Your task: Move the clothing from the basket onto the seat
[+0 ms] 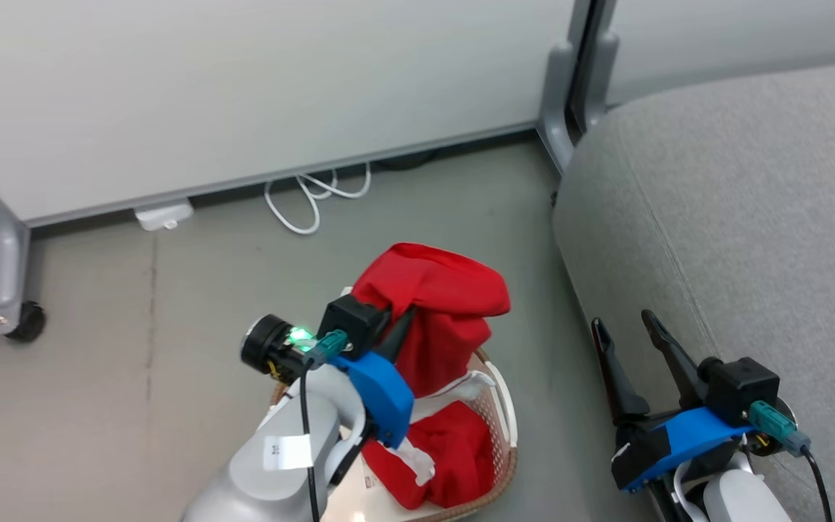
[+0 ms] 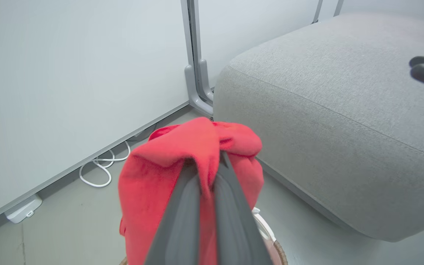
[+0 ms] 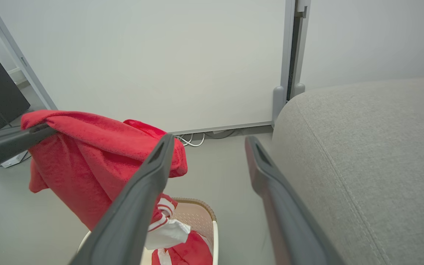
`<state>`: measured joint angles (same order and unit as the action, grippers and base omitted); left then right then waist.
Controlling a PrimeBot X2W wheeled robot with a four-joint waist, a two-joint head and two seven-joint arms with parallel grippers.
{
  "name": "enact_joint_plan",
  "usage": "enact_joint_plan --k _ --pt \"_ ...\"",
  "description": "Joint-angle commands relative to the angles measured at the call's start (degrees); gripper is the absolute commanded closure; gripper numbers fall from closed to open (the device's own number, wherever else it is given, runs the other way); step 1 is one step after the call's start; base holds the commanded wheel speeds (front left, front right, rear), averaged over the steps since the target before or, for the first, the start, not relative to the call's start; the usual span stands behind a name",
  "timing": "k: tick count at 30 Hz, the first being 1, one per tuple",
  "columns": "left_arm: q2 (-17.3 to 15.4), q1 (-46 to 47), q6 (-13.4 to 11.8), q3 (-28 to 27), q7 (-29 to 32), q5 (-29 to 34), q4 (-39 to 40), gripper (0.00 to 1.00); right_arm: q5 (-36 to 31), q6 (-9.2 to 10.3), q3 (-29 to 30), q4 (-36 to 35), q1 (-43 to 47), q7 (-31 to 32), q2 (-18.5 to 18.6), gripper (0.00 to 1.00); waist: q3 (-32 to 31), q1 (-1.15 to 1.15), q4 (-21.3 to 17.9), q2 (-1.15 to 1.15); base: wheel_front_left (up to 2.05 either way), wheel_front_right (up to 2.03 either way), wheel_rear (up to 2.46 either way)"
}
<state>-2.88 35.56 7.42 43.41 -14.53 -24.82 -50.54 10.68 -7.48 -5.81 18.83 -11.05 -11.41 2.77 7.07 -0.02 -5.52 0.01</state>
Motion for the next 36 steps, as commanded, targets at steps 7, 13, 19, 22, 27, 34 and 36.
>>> enact_joint_plan --k 7,13,19,22,27,34,36 --pt "-0.01 3.89 0.03 6.83 1.38 -7.84 7.32 1.0 -0.26 -0.03 -0.09 -2.48 3.43 2.16 0.2 0.0 -5.21 0.02 4.21 -0.01 0.0 0.0 0.0" --pt "-0.02 7.14 0.04 10.18 1.6 -13.35 10.79 1.0 -0.04 -0.03 -0.86 -3.71 5.05 3.43 0.2 0.0 -7.22 0.02 4.78 -0.01 0.0 0.0 0.0" --pt "-0.01 10.38 -0.92 13.24 1.93 -16.23 11.22 1.0 -0.03 -0.03 -1.56 -4.79 6.08 4.55 0.21 0.0 -8.35 0.02 4.48 -0.01 0.0 0.0 0.0" --pt "-0.01 11.07 -1.4 14.4 1.4 -17.64 11.36 1.0 -0.14 -0.03 -1.86 -5.4 6.49 4.91 0.2 0.0 -8.58 0.02 4.14 -0.01 0.0 0.0 0.0" --pt "0.0 11.61 -2.28 16.51 0.64 -19.1 11.06 1.0 -0.4 -0.03 -2.21 -6.07 6.75 5.64 0.2 0.0 -8.61 0.02 3.63 -0.01 0.0 0.0 0.0" --pt "-0.01 12.33 -2.96 18.6 -0.02 -21.21 10.96 1.0 -0.77 -0.03 -2.59 -5.47 5.37 7.29 0.2 0.0 -7.98 0.02 3.48 -0.01 0.0 0.0 0.0" --pt "0.0 12.77 -2.92 19.12 -0.26 -21.62 11.12 1.0 -0.72 -0.03 -2.94 -4.67 4.41 8.16 0.19 0.0 -7.74 0.02 3.57 -0.01 0.0 0.0 0.0"
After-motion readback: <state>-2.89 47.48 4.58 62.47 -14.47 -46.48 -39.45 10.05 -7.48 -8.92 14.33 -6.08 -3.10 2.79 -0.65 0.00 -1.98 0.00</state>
